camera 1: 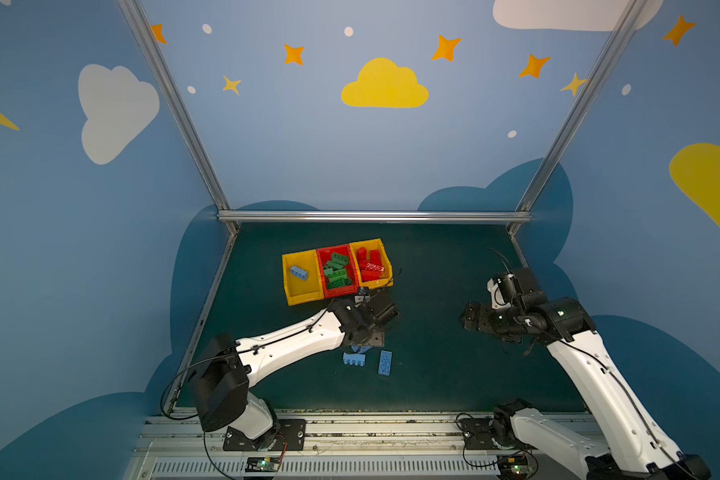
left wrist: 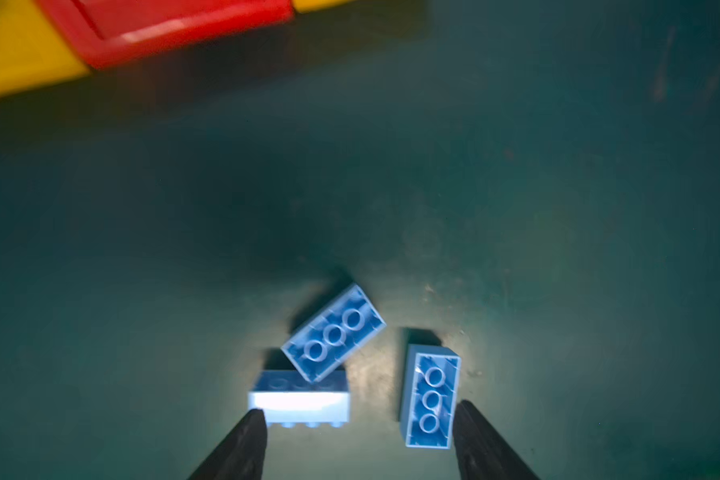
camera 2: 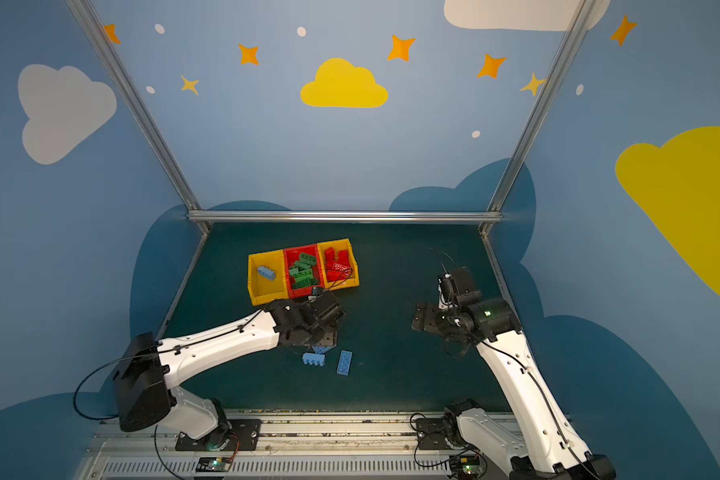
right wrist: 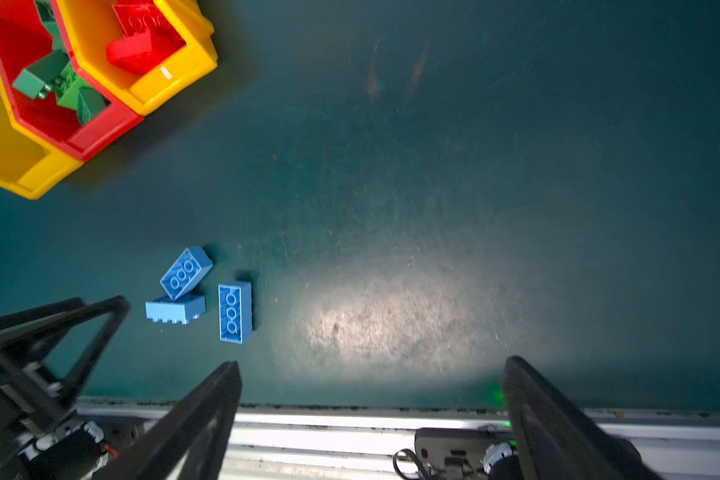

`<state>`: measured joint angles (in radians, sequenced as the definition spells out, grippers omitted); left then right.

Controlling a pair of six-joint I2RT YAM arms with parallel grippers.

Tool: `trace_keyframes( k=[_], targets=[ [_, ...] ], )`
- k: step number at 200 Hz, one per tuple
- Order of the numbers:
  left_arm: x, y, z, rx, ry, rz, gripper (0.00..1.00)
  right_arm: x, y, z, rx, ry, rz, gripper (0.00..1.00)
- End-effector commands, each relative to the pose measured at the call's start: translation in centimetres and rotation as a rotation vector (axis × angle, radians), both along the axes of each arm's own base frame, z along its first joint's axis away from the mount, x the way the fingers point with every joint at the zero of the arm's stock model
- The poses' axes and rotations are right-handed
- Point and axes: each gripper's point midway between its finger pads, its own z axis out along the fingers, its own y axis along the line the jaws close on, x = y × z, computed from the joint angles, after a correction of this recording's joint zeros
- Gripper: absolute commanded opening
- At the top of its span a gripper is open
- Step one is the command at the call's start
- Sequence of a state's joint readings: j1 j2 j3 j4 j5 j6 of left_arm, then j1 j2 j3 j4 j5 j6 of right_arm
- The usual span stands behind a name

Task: Sort the legos into containers by color
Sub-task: 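Move the left gripper down to the light-blue bricks and grasp one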

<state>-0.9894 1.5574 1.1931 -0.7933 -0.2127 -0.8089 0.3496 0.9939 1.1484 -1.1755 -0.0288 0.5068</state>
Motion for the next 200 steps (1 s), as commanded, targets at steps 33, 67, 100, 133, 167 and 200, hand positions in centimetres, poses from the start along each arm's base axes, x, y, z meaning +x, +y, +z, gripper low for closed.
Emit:
trace_keyframes(
  k=[33,67,100,133,167,200],
  targets=[
    [-1.1,-2.8,-3.4,0.055,0.015,0.019,0.70,-2.9,-0.6,-0.6,0.012,0.036,0.021,0.96],
    [-1.7,-4.5,-6.4,0.039,0.068,-0.020,0.71,-4.3,-1.2,-0.6,0.007,0.044,0.010,0.96],
    [-2.2,-5.5,-8.0,0.023,0.096,-0.046,0.71,-5.1,-2.0,-0.1,-0.015,0.036,-0.002,0.96],
    [-2.3,-6.4,-8.8,0.013,0.115,-0.080,0.70,-5.5,-2.4,-0.1,-0.029,0.047,-0.013,0.96],
    [-3.0,-5.9,-10.8,0.056,0.166,-0.086,0.63,-5.9,-2.6,0.0,-0.027,0.049,-0.028,0.96],
    [-3.3,-5.1,-11.5,0.084,0.183,-0.087,0.47,-5.9,-2.8,0.0,-0.031,0.049,-0.041,0.96]
  ],
)
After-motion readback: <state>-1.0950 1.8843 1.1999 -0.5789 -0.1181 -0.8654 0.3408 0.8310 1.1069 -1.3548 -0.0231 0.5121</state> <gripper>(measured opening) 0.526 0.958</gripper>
